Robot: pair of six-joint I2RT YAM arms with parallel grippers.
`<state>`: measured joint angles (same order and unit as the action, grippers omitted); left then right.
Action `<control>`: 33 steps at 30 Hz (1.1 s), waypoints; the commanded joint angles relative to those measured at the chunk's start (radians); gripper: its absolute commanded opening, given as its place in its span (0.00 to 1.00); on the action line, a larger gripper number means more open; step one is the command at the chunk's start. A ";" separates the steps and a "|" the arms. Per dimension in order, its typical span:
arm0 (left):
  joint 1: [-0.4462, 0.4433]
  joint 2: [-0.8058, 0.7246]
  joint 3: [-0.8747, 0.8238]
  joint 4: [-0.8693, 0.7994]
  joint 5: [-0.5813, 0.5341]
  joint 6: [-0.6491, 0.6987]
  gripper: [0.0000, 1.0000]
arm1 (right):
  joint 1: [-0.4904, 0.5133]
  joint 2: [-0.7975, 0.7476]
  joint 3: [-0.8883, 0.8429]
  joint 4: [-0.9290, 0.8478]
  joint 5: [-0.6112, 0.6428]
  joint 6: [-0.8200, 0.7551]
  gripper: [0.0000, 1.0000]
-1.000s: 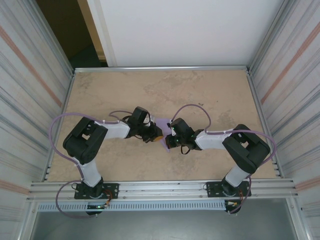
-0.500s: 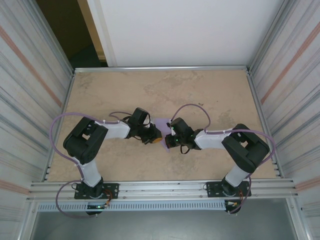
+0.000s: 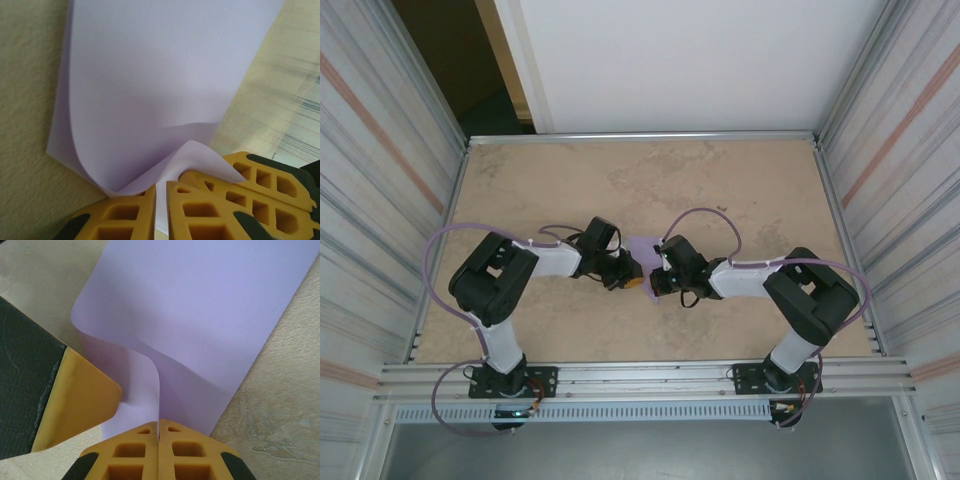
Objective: Fold a paper plane with a square sheet of paper (pick it up from the middle)
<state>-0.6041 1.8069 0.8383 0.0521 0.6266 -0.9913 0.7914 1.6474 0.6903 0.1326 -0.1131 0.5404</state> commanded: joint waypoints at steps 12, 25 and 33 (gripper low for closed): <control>0.000 0.049 0.024 -0.132 -0.064 0.049 0.13 | -0.004 -0.014 0.010 -0.100 -0.005 0.025 0.14; 0.003 0.071 0.016 -0.168 -0.105 0.043 0.10 | -0.031 -0.309 -0.014 -0.245 0.017 0.094 0.38; 0.004 0.076 0.005 -0.170 -0.123 0.025 0.09 | -0.012 -0.284 -0.017 -0.170 -0.122 0.161 0.17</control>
<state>-0.6041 1.8236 0.8711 -0.0196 0.6044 -0.9661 0.7673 1.3357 0.6842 -0.0601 -0.1715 0.6567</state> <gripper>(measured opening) 0.088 0.193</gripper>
